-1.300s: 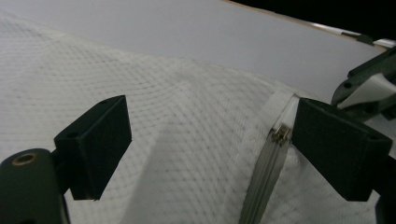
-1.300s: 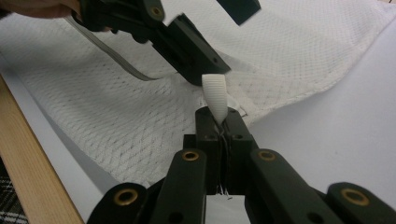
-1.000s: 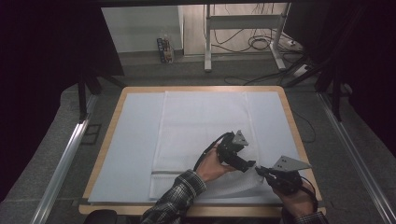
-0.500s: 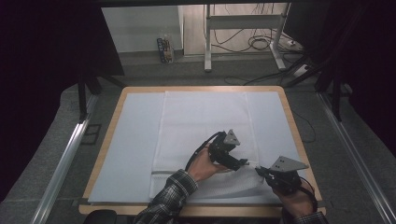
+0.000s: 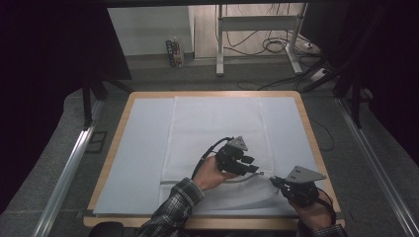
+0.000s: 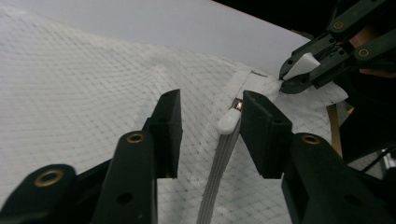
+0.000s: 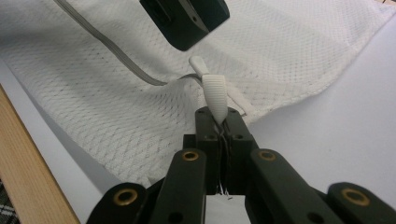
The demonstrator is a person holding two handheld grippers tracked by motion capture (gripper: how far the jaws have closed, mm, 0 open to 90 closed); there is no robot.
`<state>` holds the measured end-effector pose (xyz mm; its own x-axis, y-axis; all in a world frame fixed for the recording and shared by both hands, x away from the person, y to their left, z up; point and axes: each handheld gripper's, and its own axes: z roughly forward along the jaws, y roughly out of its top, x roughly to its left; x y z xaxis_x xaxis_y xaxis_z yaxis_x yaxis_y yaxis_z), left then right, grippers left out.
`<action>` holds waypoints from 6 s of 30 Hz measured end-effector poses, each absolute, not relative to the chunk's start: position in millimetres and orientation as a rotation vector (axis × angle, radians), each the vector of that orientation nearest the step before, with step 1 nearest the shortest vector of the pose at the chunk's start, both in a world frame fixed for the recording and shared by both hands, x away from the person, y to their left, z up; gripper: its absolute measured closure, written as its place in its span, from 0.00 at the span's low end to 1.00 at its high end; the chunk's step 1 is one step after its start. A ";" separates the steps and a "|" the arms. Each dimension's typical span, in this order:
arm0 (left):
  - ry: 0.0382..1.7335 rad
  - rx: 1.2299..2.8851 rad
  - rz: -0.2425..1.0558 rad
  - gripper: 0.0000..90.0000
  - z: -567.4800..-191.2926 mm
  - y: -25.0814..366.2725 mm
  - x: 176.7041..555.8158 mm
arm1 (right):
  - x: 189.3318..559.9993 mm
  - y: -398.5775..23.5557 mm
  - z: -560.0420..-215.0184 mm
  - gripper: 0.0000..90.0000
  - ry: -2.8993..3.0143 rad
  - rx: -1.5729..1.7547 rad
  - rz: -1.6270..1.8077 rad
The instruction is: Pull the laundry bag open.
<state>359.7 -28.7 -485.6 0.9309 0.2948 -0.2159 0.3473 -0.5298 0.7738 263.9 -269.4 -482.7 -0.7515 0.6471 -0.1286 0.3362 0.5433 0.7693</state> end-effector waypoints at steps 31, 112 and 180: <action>0.418 2.237 -0.309 0.93 -497.0 -37.1 360.1 | 262.3 -268.2 -482.9 0.96 2.389 0.760 1.032; 0.403 2.266 -0.222 0.97 -502.4 -20.4 344.1 | 296.7 -274.1 -487.5 0.95 2.530 1.034 1.182; 0.538 2.231 -0.166 0.97 -506.0 48.9 327.7 | 296.3 -283.1 -491.8 0.95 2.489 1.076 1.076</action>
<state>327.7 48.9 -506.0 0.9003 0.3238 -0.2909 0.4315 -0.5756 0.6946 296.3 -283.1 -491.8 -0.7065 0.7033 0.0786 0.5393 0.4631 0.7033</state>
